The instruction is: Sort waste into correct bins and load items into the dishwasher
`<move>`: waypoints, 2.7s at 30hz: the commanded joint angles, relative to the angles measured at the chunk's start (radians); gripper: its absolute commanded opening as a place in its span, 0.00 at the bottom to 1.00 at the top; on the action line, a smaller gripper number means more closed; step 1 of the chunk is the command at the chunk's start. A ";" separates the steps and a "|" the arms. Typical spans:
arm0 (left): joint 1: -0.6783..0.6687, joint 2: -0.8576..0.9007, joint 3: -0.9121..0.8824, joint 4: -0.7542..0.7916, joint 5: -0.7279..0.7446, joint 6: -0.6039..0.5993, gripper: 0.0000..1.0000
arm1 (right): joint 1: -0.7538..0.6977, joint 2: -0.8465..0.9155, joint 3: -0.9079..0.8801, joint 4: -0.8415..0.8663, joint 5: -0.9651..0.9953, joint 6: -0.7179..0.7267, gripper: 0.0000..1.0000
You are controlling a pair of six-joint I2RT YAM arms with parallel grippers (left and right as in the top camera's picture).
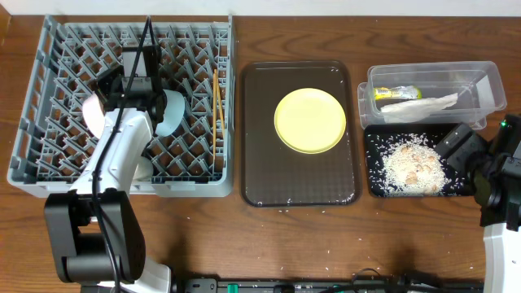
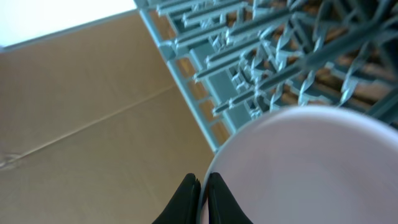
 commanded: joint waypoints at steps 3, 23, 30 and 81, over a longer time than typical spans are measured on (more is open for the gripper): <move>0.029 0.002 -0.021 0.081 0.008 -0.071 0.07 | -0.007 0.000 0.002 -0.001 0.007 0.011 0.99; 0.087 -0.002 -0.025 0.212 -0.011 0.054 0.07 | -0.007 0.000 0.002 -0.001 0.007 0.011 0.99; 0.136 -0.002 -0.025 0.252 -0.057 -0.143 0.07 | -0.007 0.000 0.002 -0.001 0.007 0.011 0.99; 0.469 -0.061 0.072 -0.210 1.032 -1.719 0.70 | -0.007 0.000 0.002 -0.001 0.007 0.011 0.99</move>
